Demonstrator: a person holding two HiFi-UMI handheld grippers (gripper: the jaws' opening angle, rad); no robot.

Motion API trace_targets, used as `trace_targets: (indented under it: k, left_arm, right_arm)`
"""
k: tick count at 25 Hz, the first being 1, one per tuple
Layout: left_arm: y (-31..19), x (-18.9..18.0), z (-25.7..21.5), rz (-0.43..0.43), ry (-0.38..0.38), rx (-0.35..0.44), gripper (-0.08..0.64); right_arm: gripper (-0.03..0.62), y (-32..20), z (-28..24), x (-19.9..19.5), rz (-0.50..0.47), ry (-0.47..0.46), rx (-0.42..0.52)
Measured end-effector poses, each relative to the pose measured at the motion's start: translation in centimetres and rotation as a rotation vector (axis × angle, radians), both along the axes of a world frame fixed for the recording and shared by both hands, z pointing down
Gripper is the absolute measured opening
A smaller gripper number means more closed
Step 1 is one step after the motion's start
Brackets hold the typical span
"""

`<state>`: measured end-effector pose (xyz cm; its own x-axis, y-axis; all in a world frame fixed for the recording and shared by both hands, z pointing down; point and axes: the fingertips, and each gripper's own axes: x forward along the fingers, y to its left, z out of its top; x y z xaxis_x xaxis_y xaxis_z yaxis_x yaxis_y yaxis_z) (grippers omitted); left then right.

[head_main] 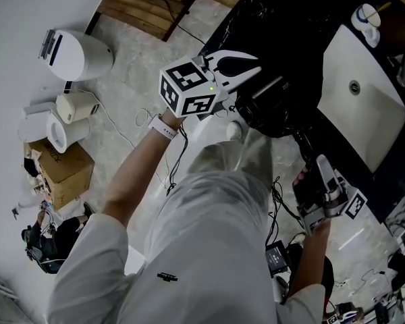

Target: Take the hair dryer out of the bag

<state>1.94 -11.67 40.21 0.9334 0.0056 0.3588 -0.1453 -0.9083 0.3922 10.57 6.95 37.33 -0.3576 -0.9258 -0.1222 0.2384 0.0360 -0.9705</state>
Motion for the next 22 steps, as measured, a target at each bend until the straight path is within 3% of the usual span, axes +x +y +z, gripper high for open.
trace_targets:
  k: [5, 8, 13, 17, 22]
  left_arm:
    - [-0.6, -0.7, 1.6, -0.074, -0.105, 0.019, 0.023]
    - [0.1, -0.7, 1.7, -0.085, -0.112, -0.008, 0.023]
    - [0.8, -0.1, 2.3, -0.118, -0.16, 0.008, 0.023]
    - [-0.1, -1.0, 2.4, -0.212, -0.189, -0.022, 0.023]
    - [0.7, -1.1, 0.6, -0.204, -0.136, -0.094, 0.195]
  right_arm:
    - [0.133, 0.5, -1.7, 0.0, -0.009, 0.095, 0.021]
    - [0.133, 1.2, -2.5, 0.0, 0.001, 0.132, 0.024]
    - [0.133, 2.6, -3.3, 1.2, 0.091, 0.168, 0.015]
    - [0.133, 3.4, -3.7, 2.6, 0.191, 0.214, -0.002]
    - [0.133, 3.9, -4.3, 4.3, 0.321, 0.266, -0.007]
